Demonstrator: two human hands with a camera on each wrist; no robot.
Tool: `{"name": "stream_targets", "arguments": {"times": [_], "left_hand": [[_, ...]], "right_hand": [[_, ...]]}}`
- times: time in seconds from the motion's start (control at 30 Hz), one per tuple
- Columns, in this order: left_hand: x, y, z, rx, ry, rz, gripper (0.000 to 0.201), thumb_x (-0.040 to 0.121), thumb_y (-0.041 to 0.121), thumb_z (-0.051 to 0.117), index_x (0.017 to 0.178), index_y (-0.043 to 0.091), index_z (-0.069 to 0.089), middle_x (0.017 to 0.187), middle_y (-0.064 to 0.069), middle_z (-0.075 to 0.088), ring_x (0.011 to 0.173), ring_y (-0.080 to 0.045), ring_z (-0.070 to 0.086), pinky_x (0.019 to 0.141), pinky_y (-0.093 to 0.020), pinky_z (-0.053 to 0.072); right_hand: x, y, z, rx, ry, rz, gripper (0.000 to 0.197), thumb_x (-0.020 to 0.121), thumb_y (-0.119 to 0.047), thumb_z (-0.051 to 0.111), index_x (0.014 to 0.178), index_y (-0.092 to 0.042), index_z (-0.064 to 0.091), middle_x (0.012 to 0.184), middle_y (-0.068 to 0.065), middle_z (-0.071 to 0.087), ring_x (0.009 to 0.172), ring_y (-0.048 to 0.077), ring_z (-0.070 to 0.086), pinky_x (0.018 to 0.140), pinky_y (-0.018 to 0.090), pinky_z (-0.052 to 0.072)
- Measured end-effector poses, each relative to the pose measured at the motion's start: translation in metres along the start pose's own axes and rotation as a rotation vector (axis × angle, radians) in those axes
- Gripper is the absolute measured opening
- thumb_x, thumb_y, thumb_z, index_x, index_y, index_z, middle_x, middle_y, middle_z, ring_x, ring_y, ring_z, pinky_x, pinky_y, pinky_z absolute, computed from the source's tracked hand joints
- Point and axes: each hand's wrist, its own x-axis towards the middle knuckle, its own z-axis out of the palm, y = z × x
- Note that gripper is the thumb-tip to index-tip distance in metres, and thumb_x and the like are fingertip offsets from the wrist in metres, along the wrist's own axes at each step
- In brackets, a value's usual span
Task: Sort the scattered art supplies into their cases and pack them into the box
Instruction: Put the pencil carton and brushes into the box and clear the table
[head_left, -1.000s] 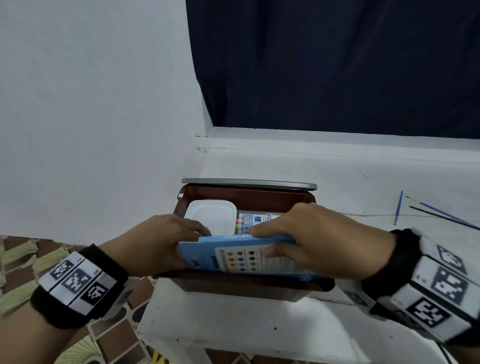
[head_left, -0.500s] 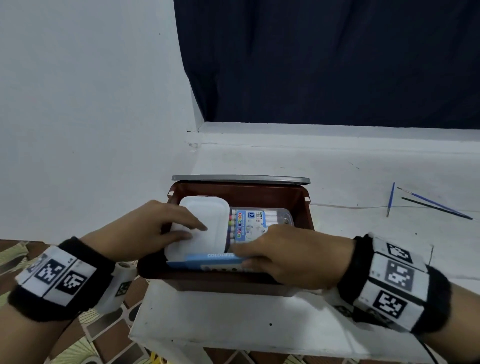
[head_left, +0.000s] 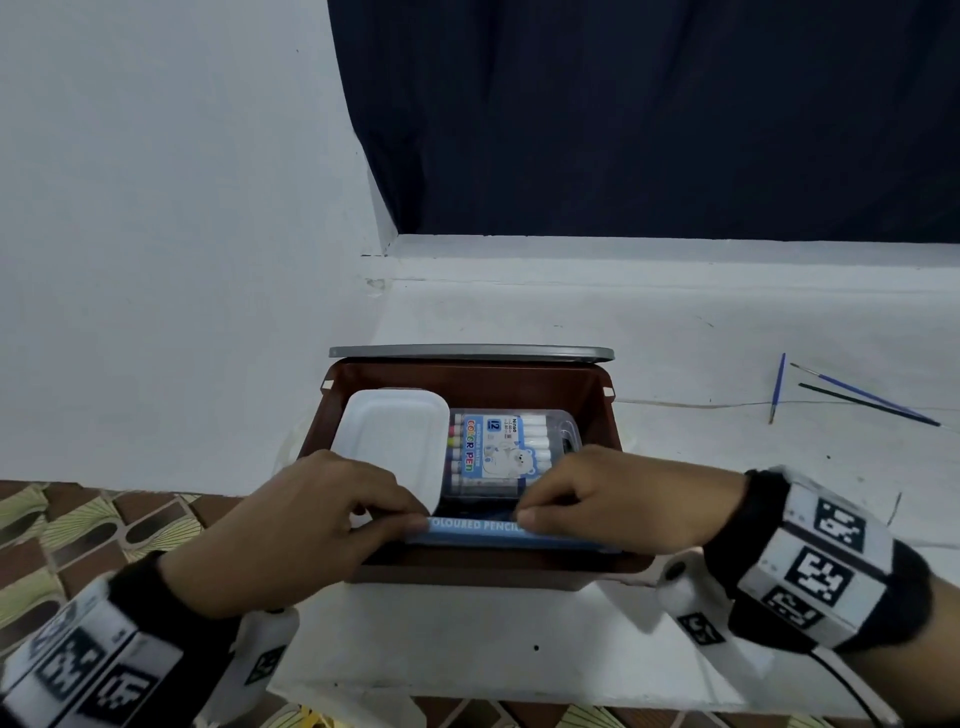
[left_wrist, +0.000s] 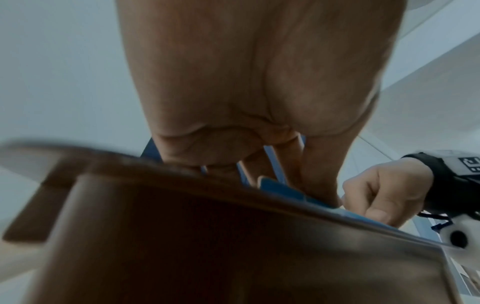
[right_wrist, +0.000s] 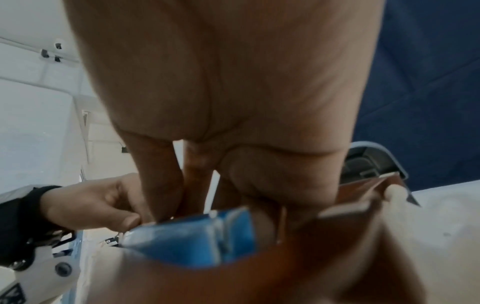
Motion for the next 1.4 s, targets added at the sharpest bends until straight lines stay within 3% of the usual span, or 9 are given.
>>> {"name": "stream_targets", "arguments": {"times": [0.07,0.37,0.53,0.8,1.0,1.13,1.2,1.3,1.4], "left_hand": [[0.002,-0.002,0.001,-0.033,-0.02,-0.043,0.034,0.092,0.059,0.048,0.1,0.041,0.075,0.091,0.032,0.069,0.086,0.006,0.066,0.076,-0.017,0.051],[0.004,-0.007,0.006,-0.119,-0.026,-0.149,0.025,0.08,0.057,0.058,0.089,0.043,0.077,0.088,0.028,0.067,0.087,-0.001,0.065,0.071,-0.013,0.048],[-0.003,-0.003,0.005,-0.142,-0.015,-0.133,0.018,0.087,0.049,0.062,0.093,0.042,0.077,0.088,0.023,0.069,0.087,-0.003,0.066,0.072,-0.014,0.048],[-0.014,-0.01,-0.012,-0.033,0.001,-0.2,0.055,0.092,0.071,0.022,0.119,0.047,0.063,0.115,0.033,0.063,0.11,0.007,0.059,0.095,-0.02,0.047],[-0.012,-0.009,-0.02,-0.47,0.058,-0.405,0.08,0.078,0.091,0.022,0.118,0.04,0.069,0.109,0.009,0.075,0.101,-0.012,0.071,0.093,-0.036,0.053],[-0.006,-0.007,-0.017,-0.201,-0.01,-0.298,0.086,0.068,0.099,0.011,0.118,0.053,0.062,0.121,0.041,0.058,0.12,0.016,0.049,0.104,-0.018,0.037],[0.0,-0.008,-0.012,-0.033,-0.086,-0.259,0.074,0.073,0.095,0.012,0.118,0.057,0.057,0.123,0.044,0.052,0.122,0.017,0.044,0.105,-0.013,0.034],[0.002,-0.015,-0.001,0.091,-0.126,-0.214,0.058,0.085,0.083,0.022,0.126,0.055,0.052,0.127,0.039,0.046,0.124,0.011,0.042,0.105,-0.019,0.038],[0.003,-0.021,0.01,0.142,-0.065,-0.207,0.064,0.078,0.089,0.029,0.126,0.054,0.054,0.127,0.039,0.041,0.121,0.01,0.042,0.101,-0.021,0.041]], "right_hand": [[0.003,0.003,0.0,-0.044,0.001,0.002,0.025,0.101,-0.039,0.048,0.089,-0.029,0.067,0.07,-0.024,0.06,0.073,-0.004,0.055,0.074,0.016,0.04],[0.011,0.008,0.013,-0.106,0.029,-0.037,0.023,0.102,-0.037,0.047,0.097,-0.028,0.067,0.075,-0.021,0.054,0.073,-0.005,0.05,0.07,0.012,0.033],[0.004,0.014,0.021,-0.098,0.056,-0.148,0.04,0.096,-0.057,0.045,0.109,-0.025,0.065,0.105,-0.009,0.068,0.097,0.007,0.061,0.085,0.032,0.05],[-0.002,0.005,0.023,-0.423,0.369,-0.195,0.036,0.103,-0.048,0.03,0.09,-0.025,0.055,0.089,-0.005,0.066,0.078,0.016,0.058,0.068,0.042,0.052],[-0.033,-0.012,-0.009,-0.424,0.777,-0.192,0.038,0.1,-0.045,0.026,0.091,-0.026,0.058,0.086,-0.01,0.064,0.072,0.018,0.061,0.056,0.04,0.051],[-0.054,0.016,-0.031,-0.249,1.119,-0.146,0.027,0.102,-0.034,0.041,0.091,-0.019,0.06,0.073,-0.01,0.057,0.063,0.009,0.048,0.06,0.018,0.041],[-0.058,0.039,-0.031,-0.184,1.25,-0.047,0.022,0.104,-0.028,0.045,0.092,-0.016,0.059,0.072,-0.007,0.057,0.059,0.011,0.047,0.057,0.015,0.037],[-0.061,0.079,-0.013,-0.151,1.316,0.168,0.025,0.105,-0.03,0.039,0.093,-0.013,0.054,0.074,-0.001,0.057,0.058,0.009,0.051,0.051,0.016,0.035],[-0.069,0.112,0.015,-0.2,1.313,0.319,0.029,0.102,-0.032,0.035,0.094,-0.01,0.051,0.073,0.006,0.057,0.057,0.029,0.05,0.05,0.031,0.03]]}}
